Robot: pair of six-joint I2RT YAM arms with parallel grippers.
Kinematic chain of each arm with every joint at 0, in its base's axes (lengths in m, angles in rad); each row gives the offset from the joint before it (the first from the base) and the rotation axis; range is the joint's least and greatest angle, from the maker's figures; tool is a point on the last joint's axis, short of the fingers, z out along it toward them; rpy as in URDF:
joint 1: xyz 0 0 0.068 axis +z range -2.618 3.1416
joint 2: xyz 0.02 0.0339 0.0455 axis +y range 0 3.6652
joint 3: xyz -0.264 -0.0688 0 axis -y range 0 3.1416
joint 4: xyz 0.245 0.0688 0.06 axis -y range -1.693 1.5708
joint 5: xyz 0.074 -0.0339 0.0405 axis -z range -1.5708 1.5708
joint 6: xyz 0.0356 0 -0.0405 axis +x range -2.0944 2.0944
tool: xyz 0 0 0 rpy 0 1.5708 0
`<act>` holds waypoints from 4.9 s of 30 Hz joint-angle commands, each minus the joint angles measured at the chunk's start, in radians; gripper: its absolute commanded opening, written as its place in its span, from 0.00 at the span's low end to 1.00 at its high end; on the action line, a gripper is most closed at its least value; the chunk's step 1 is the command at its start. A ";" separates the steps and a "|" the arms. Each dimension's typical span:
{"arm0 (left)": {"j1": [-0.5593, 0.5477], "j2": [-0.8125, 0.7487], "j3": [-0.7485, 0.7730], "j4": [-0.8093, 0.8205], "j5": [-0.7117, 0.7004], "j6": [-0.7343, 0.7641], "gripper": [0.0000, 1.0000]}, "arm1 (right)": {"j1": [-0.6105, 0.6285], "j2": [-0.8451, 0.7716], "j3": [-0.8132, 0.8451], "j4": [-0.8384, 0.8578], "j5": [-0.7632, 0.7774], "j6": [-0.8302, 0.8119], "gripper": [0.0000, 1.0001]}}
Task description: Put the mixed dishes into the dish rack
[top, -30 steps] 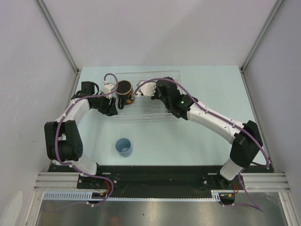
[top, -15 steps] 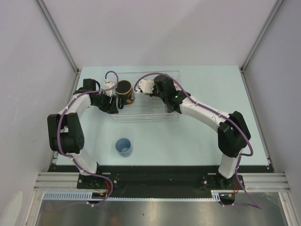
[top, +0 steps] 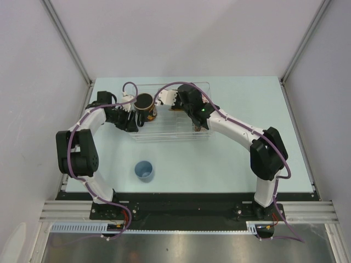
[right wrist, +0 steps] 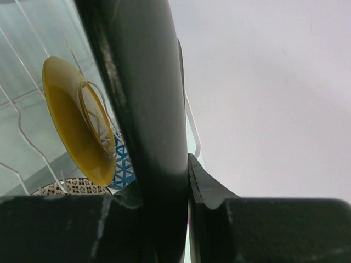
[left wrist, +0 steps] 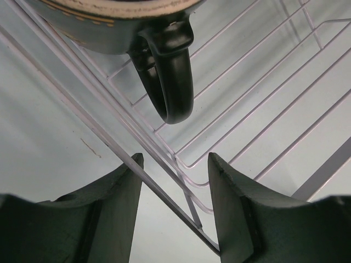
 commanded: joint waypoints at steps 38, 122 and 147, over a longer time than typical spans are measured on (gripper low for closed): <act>0.063 0.080 0.020 -0.001 -0.023 0.045 0.55 | -0.074 0.005 0.035 0.250 -0.075 -0.177 0.00; 0.084 -0.127 0.159 -0.131 -0.004 0.037 0.55 | -0.019 -0.347 -0.284 0.037 0.117 0.085 1.00; -0.282 -0.510 -0.103 -0.651 -0.185 0.326 0.58 | -0.204 -0.368 -0.344 -0.081 0.212 0.972 1.00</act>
